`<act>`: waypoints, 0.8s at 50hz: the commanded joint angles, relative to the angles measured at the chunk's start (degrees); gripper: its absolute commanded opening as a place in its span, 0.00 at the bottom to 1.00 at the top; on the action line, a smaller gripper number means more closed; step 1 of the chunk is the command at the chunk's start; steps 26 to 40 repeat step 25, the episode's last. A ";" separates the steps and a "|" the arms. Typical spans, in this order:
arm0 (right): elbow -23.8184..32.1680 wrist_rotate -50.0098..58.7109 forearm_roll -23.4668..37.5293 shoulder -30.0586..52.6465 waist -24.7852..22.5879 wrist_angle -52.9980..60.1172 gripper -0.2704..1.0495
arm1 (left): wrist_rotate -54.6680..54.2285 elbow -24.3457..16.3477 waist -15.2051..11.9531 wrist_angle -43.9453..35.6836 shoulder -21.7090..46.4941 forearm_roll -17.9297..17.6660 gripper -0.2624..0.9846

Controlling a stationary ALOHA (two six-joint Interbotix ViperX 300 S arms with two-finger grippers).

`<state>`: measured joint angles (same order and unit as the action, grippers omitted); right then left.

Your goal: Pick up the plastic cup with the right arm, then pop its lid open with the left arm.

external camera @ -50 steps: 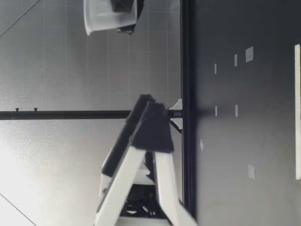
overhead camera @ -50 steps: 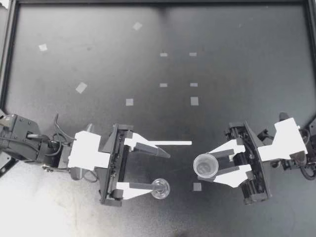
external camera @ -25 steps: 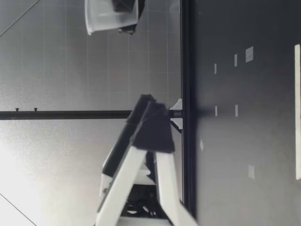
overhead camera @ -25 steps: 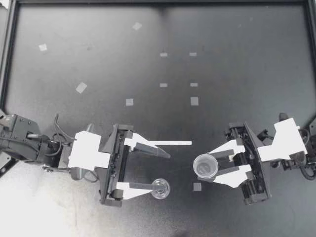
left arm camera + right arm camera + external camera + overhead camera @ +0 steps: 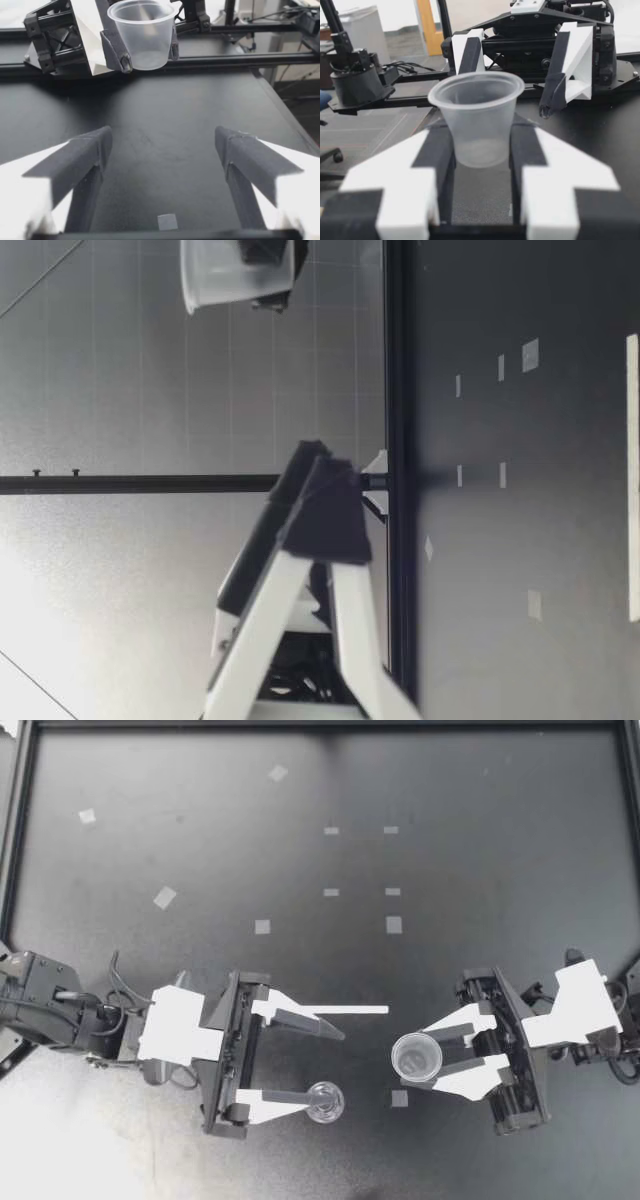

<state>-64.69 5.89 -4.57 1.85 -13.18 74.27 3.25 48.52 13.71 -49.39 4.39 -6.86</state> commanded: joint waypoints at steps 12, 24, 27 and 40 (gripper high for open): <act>0.79 -0.09 0.18 -0.53 -0.26 0.18 0.42 | 0.00 -0.97 -0.09 -0.18 -1.85 -0.09 0.80; 0.79 -0.09 0.44 -0.53 -0.26 0.18 0.42 | 0.18 -1.05 -0.09 -0.18 -1.76 -0.09 0.80; 0.79 -0.09 0.53 -0.53 -0.26 0.18 0.43 | 0.18 -1.05 -0.09 -0.18 -1.76 -0.09 0.80; 0.79 -0.09 0.53 -0.53 -0.26 0.18 0.43 | 0.18 -1.05 -0.09 -0.18 -1.76 -0.09 0.80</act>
